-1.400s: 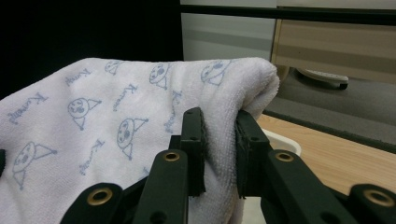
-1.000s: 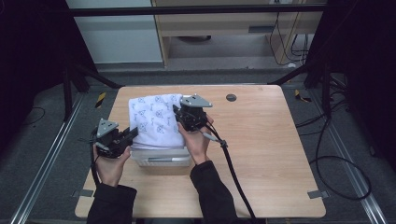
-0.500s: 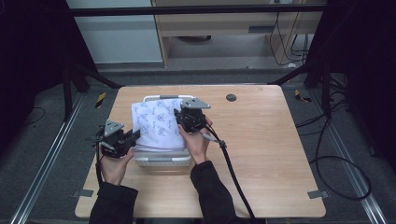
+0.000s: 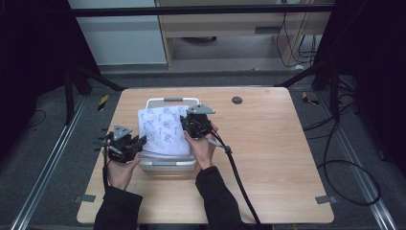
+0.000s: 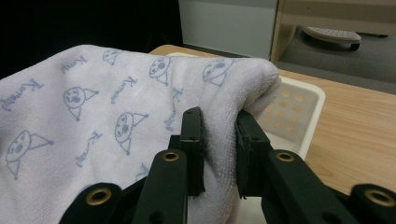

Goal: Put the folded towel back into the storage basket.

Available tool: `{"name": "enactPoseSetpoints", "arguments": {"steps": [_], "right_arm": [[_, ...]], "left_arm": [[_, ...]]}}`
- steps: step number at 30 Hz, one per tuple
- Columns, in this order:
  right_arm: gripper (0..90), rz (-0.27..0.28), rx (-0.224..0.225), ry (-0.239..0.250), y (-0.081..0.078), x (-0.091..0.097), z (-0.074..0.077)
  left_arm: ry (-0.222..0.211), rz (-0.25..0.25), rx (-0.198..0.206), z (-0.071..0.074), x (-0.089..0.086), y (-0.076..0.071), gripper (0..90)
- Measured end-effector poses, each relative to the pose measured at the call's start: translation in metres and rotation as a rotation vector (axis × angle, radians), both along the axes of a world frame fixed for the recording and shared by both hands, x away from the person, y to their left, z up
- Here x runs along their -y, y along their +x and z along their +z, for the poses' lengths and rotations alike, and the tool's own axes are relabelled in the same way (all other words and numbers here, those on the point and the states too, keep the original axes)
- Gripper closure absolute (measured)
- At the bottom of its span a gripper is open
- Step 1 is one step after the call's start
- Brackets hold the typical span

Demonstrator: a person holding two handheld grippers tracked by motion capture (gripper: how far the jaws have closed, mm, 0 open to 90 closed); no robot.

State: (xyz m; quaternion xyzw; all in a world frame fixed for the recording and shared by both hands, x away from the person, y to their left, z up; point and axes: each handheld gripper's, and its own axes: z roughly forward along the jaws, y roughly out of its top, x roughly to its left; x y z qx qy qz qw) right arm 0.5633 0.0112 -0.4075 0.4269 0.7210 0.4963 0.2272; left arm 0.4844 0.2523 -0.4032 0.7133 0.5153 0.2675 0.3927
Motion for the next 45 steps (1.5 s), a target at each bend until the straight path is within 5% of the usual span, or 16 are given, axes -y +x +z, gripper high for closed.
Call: {"name": "enactPoseSetpoints", "arguments": {"steps": [36, 41, 45], "right_arm": [[72.1, -0.026, -0.061, -0.075, 0.007, 0.0, -0.029], [69.0, -0.031, -0.074, -0.107, 0.009, 0.0, -0.031], [62.5, -0.043, -0.044, -0.12, 0.009, 0.003, -0.029]], "left_arm": [[0.046, -0.014, -0.09, -0.024, 0.006, 0.014, 73.5], [0.053, 0.006, -0.068, -0.021, 0.006, 0.013, 68.9], [0.034, 0.002, -0.047, -0.016, 0.004, 0.01, 69.0]]}}
